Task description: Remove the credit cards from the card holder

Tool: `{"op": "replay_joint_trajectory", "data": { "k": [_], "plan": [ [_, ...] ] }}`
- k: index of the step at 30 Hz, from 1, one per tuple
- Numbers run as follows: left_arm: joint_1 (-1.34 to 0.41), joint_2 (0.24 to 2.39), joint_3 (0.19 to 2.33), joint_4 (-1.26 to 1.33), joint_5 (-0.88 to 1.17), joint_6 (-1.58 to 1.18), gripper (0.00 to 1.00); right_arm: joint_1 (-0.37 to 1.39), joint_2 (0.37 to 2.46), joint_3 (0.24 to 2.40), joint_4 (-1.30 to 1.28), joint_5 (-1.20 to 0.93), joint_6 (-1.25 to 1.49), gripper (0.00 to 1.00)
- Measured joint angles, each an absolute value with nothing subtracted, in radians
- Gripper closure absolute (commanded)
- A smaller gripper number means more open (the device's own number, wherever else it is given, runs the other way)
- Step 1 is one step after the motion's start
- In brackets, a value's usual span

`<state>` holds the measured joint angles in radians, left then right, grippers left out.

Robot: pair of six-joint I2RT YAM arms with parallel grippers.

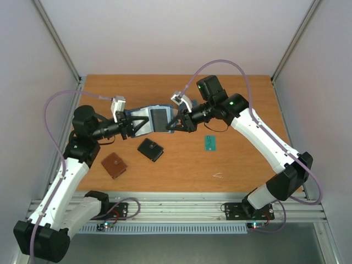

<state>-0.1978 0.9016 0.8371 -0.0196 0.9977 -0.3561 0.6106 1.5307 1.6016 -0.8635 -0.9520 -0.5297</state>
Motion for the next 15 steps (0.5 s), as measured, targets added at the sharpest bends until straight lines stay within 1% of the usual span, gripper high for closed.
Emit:
{"op": "replay_joint_trajectory", "data": {
  "k": [3,6,9,10,11,12,13,15],
  "plan": [
    [-0.194,0.892,0.837,-0.065,0.852,-0.352,0.43,0.609,1.530,1.602,-0.862,-0.939,-0.526,0.99],
    [-0.180,0.882,0.836,-0.110,0.678,-0.339,0.41,0.606,1.530,1.602,-0.857,-0.877,-0.507,0.99],
    [-0.164,0.870,0.836,-0.141,0.484,-0.299,0.42,0.599,1.530,1.603,-0.863,-0.703,-0.453,0.99],
    [-0.163,0.867,0.836,-0.149,0.415,-0.274,0.45,0.598,1.530,1.608,-0.876,-0.636,-0.433,0.99],
    [-0.160,0.862,0.836,-0.154,0.361,-0.249,0.56,0.596,1.531,1.617,-0.892,-0.571,-0.413,0.99],
    [-0.157,0.857,0.836,-0.157,0.319,-0.223,0.64,0.596,1.531,1.629,-0.906,-0.509,-0.393,0.99],
    [-0.156,0.853,0.836,-0.156,0.301,-0.197,0.67,0.596,1.531,1.644,-0.917,-0.457,-0.375,0.99],
    [-0.155,0.844,0.836,-0.145,0.325,-0.153,0.68,0.600,1.531,1.670,-0.929,-0.371,-0.346,0.99]
  ]
}}
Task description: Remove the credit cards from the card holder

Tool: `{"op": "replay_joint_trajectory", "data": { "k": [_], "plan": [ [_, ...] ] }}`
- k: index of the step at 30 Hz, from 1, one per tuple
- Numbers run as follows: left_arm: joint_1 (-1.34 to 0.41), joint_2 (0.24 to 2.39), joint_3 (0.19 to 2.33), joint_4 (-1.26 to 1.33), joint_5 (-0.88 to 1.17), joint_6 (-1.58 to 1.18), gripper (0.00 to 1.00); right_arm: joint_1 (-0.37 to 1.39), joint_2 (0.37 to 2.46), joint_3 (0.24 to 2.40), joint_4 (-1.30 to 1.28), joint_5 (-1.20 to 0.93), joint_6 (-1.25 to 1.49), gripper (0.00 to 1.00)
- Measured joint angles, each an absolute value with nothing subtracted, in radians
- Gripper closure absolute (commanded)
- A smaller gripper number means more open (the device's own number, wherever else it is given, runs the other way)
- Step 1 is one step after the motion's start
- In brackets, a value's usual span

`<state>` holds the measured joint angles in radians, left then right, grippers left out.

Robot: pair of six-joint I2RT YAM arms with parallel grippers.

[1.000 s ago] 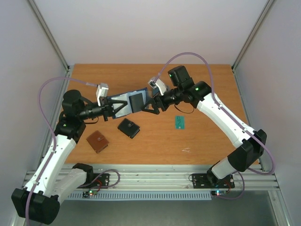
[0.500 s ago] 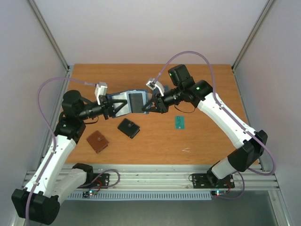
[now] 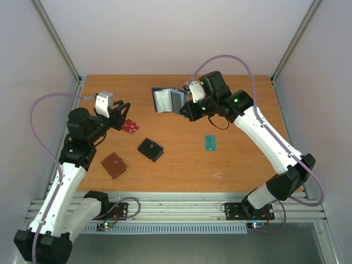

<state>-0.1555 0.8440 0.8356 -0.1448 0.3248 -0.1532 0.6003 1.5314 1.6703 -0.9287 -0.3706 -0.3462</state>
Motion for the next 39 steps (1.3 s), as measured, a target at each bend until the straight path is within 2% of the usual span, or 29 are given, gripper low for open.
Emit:
{"op": "replay_joint_trajectory", "data": {
  "k": [3,6,11,20,30,36,38,39],
  "plan": [
    [-0.156,0.844,0.824,-0.049,0.527,-0.154,0.67,0.628,1.535,1.701,-0.937,-0.299,-0.329,0.99],
    [-0.178,0.866,0.775,0.130,0.765,-0.271,0.75,0.675,1.542,1.716,-0.930,-0.289,-0.344,0.99],
    [-0.253,0.908,0.759,0.175,0.966,-0.356,0.76,0.736,1.542,1.710,-0.903,-0.358,-0.406,0.99],
    [-0.255,0.908,0.759,0.155,0.951,-0.356,0.72,0.742,1.518,1.664,-0.852,-0.550,-0.492,0.99],
    [-0.247,0.903,0.759,0.124,0.928,-0.356,0.69,0.739,1.481,1.660,-0.855,-0.648,-0.564,0.99],
    [-0.246,0.903,0.759,0.178,0.986,-0.373,0.84,0.739,1.482,1.661,-0.863,-0.700,-0.578,0.99],
    [-0.254,0.905,0.759,0.216,1.004,-0.385,0.97,0.739,1.482,1.662,-0.864,-0.714,-0.581,0.99],
    [-0.257,0.906,0.759,0.231,1.011,-0.396,0.99,0.739,1.483,1.663,-0.864,-0.719,-0.583,0.99]
  ]
}}
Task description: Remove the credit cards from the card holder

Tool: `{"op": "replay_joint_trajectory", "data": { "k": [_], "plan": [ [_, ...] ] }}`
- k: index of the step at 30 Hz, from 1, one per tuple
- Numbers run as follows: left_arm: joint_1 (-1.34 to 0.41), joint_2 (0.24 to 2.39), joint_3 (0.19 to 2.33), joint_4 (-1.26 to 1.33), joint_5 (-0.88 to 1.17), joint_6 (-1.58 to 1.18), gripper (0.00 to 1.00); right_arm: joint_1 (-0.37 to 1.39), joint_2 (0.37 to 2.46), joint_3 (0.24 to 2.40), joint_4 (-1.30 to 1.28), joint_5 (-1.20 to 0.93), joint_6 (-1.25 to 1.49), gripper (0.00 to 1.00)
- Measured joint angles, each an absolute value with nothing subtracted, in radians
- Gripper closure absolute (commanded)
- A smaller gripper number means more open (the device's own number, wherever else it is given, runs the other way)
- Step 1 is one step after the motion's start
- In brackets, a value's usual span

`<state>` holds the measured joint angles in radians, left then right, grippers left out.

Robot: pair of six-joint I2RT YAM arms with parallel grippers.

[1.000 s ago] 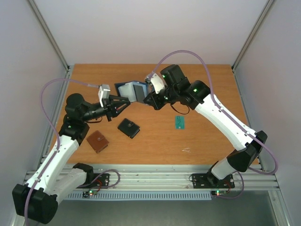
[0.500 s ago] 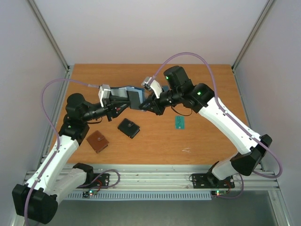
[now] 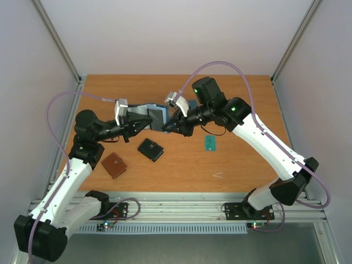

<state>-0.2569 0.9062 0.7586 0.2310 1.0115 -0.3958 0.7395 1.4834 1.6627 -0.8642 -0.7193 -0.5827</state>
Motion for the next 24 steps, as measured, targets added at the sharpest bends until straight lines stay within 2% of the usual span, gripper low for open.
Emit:
{"op": "replay_joint_trajectory", "data": {
  "k": [2,4,6,8,10,13,16,18,20,24],
  "plan": [
    [-0.260,0.908,0.759,0.255,1.033,-0.407,1.00,0.735,1.484,1.663,-0.871,-0.719,-0.587,0.96],
    [-0.260,0.907,0.759,0.276,1.047,-0.418,1.00,0.723,1.484,1.662,-0.869,-0.717,-0.590,0.71],
    [-0.260,0.907,0.759,0.285,1.053,-0.424,1.00,0.721,1.484,1.658,-0.861,-0.721,-0.587,0.58],
    [-0.265,0.907,0.759,0.290,1.056,-0.431,1.00,0.720,1.484,1.647,-0.847,-0.738,-0.582,0.51],
    [-0.265,0.907,0.759,0.290,1.058,-0.438,1.00,0.713,1.482,1.631,-0.831,-0.762,-0.575,0.50],
    [-0.264,0.907,0.759,0.290,1.059,-0.438,1.00,0.694,1.472,1.608,-0.813,-0.799,-0.561,0.55],
    [-0.264,0.907,0.759,0.289,1.059,-0.437,1.00,0.666,1.454,1.594,-0.787,-0.834,-0.542,0.68],
    [-0.264,0.907,0.759,0.288,1.064,-0.434,1.00,0.650,1.438,1.584,-0.762,-0.855,-0.525,0.80],
    [-0.264,0.906,0.759,0.288,1.069,-0.433,1.00,0.636,1.425,1.577,-0.741,-0.869,-0.507,0.97],
    [-0.263,0.898,0.759,0.288,1.083,-0.429,0.99,0.631,1.424,1.575,-0.721,-0.886,-0.481,0.99]
  ]
}}
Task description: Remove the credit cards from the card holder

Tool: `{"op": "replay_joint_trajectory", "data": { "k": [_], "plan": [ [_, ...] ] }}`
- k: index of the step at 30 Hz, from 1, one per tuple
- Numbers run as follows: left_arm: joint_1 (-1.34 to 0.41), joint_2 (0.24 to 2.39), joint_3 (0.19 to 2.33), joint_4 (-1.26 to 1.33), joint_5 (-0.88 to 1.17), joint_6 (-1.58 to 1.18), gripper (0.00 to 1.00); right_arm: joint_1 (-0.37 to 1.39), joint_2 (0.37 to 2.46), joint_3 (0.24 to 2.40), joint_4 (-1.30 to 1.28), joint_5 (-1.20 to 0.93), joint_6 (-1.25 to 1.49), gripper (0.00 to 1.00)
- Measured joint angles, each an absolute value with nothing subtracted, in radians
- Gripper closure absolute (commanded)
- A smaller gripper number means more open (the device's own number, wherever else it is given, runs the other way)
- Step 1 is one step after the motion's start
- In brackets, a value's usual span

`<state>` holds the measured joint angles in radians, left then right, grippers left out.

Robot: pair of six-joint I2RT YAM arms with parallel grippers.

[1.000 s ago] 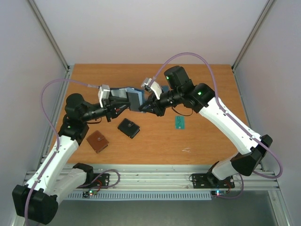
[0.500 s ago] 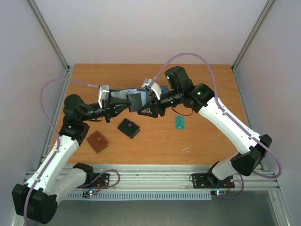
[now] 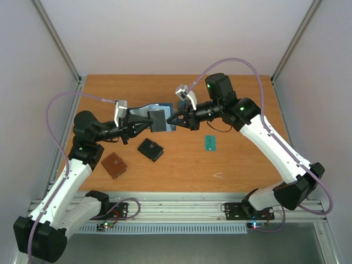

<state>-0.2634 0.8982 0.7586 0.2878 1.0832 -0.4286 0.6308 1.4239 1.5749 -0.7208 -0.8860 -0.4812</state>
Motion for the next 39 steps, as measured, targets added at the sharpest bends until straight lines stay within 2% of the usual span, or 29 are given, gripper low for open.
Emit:
{"op": "replay_joint_trajectory", "data": {
  "k": [2,7,12,14,17,18,32,39],
  "plan": [
    [-0.263,0.896,0.759,0.288,1.086,-0.428,0.95,0.629,1.426,1.575,-0.718,-0.892,-0.476,0.99],
    [-0.250,0.894,0.759,0.287,1.089,-0.437,0.94,0.628,1.426,1.570,-0.712,-0.900,-0.472,0.99],
    [-0.236,0.888,0.759,0.295,1.093,-0.458,0.86,0.623,1.426,1.567,-0.710,-0.912,-0.472,0.99],
    [-0.232,0.887,0.759,0.297,1.094,-0.466,0.87,0.621,1.426,1.566,-0.710,-0.915,-0.472,0.99],
    [-0.229,0.885,0.759,0.298,1.096,-0.472,0.99,0.618,1.426,1.565,-0.710,-0.920,-0.472,0.99],
    [-0.229,0.885,0.759,0.298,1.096,-0.476,1.00,0.617,1.426,1.565,-0.710,-0.922,-0.472,0.99],
    [-0.211,0.885,0.759,0.283,1.121,-0.479,1.00,0.575,1.422,1.544,-0.710,-0.944,-0.472,0.99],
    [-0.185,0.884,0.759,0.149,1.070,-0.379,1.00,0.462,1.378,1.468,-0.704,-0.945,-0.452,0.99]
  ]
}}
